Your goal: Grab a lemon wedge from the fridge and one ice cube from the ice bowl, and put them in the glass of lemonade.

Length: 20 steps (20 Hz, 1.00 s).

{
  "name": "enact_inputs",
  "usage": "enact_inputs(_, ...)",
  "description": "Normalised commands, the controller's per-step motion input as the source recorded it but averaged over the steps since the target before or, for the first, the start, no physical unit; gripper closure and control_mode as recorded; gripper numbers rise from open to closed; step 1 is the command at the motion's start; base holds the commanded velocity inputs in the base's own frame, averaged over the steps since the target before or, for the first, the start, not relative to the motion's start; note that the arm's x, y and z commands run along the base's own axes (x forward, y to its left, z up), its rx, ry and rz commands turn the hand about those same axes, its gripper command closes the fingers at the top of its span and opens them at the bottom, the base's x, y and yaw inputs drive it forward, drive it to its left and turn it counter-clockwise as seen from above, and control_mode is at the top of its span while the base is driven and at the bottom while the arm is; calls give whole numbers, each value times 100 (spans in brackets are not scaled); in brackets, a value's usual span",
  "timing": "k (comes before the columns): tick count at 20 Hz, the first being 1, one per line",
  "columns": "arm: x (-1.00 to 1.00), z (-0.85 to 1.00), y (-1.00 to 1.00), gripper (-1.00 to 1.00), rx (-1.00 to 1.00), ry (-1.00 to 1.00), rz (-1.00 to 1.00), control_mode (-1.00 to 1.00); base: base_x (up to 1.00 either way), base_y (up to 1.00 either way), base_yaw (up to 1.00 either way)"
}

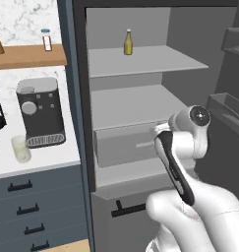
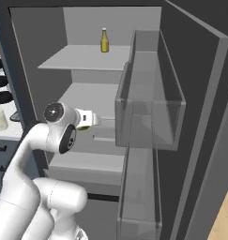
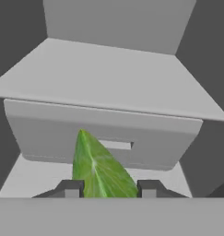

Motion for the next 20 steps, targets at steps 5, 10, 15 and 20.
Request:
enact_inputs(5,-100,31,18,100,0,0,5,-100,0,0,0)
enact_inputs(10,-80,13,20,100,0,0,1,100,-20,5,0)
enact_inputs(15,0,0,0,100,0,0,0,100,-93,47,0)
enact_inputs(20,0,0,0,100,0,0,0,100,-12,94,0)
